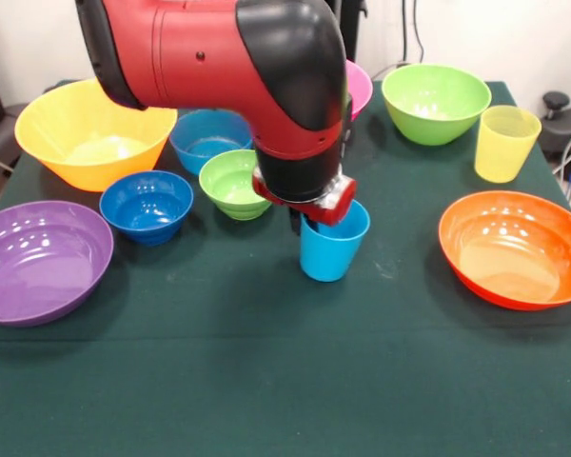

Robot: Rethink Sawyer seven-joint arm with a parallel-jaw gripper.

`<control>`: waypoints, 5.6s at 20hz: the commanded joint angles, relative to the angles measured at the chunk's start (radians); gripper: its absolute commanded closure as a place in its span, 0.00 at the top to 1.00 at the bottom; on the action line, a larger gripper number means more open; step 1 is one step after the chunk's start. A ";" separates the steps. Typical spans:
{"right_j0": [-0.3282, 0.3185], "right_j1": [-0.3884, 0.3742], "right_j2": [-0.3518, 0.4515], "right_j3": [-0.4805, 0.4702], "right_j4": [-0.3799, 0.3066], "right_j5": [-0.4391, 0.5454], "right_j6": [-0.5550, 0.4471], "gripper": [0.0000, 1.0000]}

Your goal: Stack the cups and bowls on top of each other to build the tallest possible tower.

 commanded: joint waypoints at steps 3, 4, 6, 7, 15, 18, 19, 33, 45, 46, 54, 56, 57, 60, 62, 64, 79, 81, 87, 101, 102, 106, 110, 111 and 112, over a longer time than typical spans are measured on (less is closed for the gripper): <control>0.030 -0.021 -0.069 -0.005 -0.076 0.054 -0.009 0.00; 0.035 -0.019 -0.073 -0.007 -0.078 0.040 -0.008 0.00; 0.040 -0.010 -0.075 -0.013 -0.080 0.005 -0.009 0.00; 0.036 -0.002 -0.074 -0.012 -0.079 -0.015 -0.015 0.00; 0.004 0.060 -0.021 -0.054 -0.034 -0.090 -0.044 0.00; -0.002 0.095 -0.006 -0.107 -0.022 -0.069 -0.057 0.00; -0.005 0.107 0.003 -0.129 -0.014 -0.060 -0.060 0.00; -0.033 0.095 0.033 -0.088 0.030 -0.112 -0.041 0.00; -0.028 0.056 0.050 0.011 0.096 -0.170 0.040 0.00; -0.027 0.056 0.048 0.014 0.098 -0.175 0.042 0.00; -0.019 0.066 0.036 0.032 0.122 -0.217 0.047 0.00; -0.015 0.065 0.033 0.036 0.126 -0.214 0.049 0.00; -0.014 0.065 0.032 0.038 0.128 -0.212 0.048 0.00; -0.013 0.064 0.029 0.043 0.135 -0.210 0.045 0.00; -0.014 0.065 0.027 0.042 0.141 -0.202 0.041 0.00; -0.014 0.065 0.026 0.041 0.143 -0.198 0.036 0.00; -0.013 0.065 0.020 0.033 0.134 -0.184 0.016 0.00; -0.010 0.070 0.019 0.023 0.133 -0.179 0.016 0.00; -0.007 0.072 0.016 0.016 0.129 -0.174 0.012 0.00; -0.008 0.063 0.015 0.029 0.125 -0.182 0.010 0.00; -0.009 0.064 0.015 0.028 0.125 -0.180 0.008 0.00; -0.011 0.062 0.017 0.038 0.126 -0.183 0.007 0.00; -0.014 0.061 0.019 0.044 0.126 -0.187 0.004 1.00; -0.016 0.059 0.020 0.050 0.124 -0.190 0.002 1.00; -0.017 0.058 0.020 0.053 0.124 -0.192 0.001 1.00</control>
